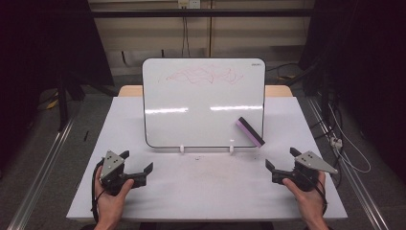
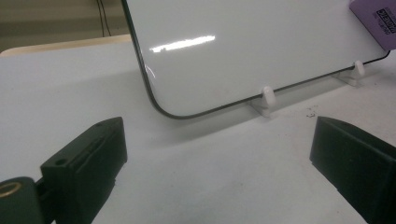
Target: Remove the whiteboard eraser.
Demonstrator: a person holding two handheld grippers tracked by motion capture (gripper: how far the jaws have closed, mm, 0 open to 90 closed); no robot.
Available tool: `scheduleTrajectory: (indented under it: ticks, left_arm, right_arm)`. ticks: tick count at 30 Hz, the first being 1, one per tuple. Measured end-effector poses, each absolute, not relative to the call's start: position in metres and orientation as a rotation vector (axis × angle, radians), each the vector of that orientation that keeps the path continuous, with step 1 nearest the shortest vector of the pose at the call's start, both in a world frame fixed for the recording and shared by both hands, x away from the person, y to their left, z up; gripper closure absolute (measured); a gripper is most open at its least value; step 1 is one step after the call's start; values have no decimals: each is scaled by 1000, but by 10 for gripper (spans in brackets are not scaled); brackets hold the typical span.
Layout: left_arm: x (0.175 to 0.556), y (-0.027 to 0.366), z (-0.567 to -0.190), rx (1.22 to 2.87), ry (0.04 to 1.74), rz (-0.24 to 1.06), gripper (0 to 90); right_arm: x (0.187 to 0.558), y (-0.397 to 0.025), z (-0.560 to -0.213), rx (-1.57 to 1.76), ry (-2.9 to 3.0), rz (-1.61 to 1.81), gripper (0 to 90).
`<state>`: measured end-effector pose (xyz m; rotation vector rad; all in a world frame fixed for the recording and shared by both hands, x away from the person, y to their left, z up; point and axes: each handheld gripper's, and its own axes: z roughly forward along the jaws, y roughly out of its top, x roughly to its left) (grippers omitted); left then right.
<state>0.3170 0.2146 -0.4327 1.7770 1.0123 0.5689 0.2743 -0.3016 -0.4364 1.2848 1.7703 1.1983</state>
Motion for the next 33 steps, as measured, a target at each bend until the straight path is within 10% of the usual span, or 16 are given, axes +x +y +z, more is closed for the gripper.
scheduleTrajectory:
  ticks: [33]
  left_arm:
    - [319,209,-437,1817,1024,522,44]
  right_arm:
    - [304,-271,-432,1115,1967,925,209]
